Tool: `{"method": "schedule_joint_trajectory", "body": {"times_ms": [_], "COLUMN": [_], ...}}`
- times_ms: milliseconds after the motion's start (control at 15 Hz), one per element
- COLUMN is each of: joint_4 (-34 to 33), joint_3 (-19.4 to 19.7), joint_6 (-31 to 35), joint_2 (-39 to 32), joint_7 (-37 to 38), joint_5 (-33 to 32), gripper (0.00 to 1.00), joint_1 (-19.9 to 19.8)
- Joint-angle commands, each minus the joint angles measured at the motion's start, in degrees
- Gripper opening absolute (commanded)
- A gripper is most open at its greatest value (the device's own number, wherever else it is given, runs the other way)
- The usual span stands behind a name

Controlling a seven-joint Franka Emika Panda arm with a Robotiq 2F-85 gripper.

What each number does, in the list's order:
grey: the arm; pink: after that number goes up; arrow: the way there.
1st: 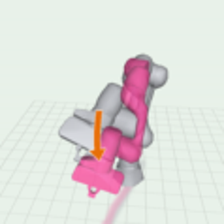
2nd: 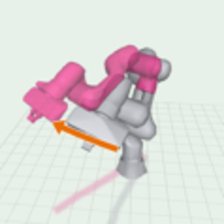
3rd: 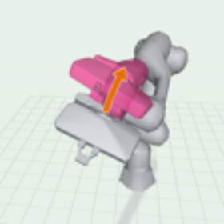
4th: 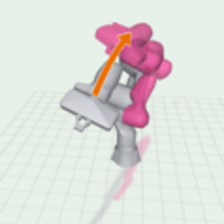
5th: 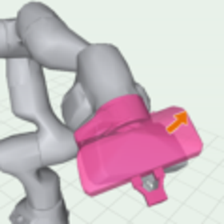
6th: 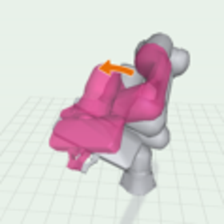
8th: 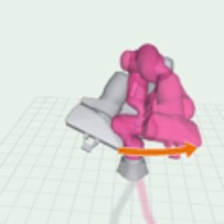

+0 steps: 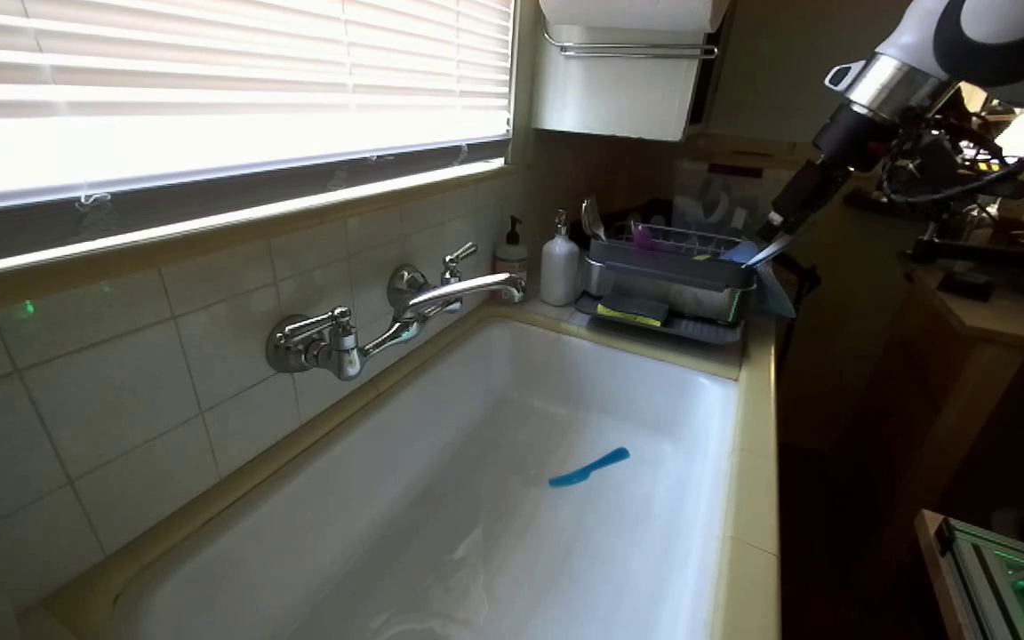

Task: Move the green cup from the right side of the table to the left side

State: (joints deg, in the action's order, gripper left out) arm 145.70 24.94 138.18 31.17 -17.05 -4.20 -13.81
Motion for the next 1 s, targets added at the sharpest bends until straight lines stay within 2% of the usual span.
{"method": "schedule_joint_trajectory", "body": {"times_ms": [0, 333, 667, 733, 800, 933], "joint_4": [-6.0, -13.6, -18.4, -19.0, -16.3, -17.4], "joint_3": [1.5, 3.5, 5.6, 5.7, 3.8, 4.0], "joint_6": [1.0, -1.7, -4.8, -5.3, -2.9, -3.3], "joint_2": [-8.1, -15.2, -20.8, -21.6, -18.8, -20.3], "joint_7": [1.7, 1.2, -0.1, 0.1, 0.8, 0.8], "joint_5": [5.2, 11.9, 18.3, 18.8, 16.7, 17.4], "gripper": [1.0, 1.0, 1.0, 1.0, 1.0, 1.0], "joint_1": [-0.1, -0.4, -1.8, -2.3, -2.9, -3.5]}}
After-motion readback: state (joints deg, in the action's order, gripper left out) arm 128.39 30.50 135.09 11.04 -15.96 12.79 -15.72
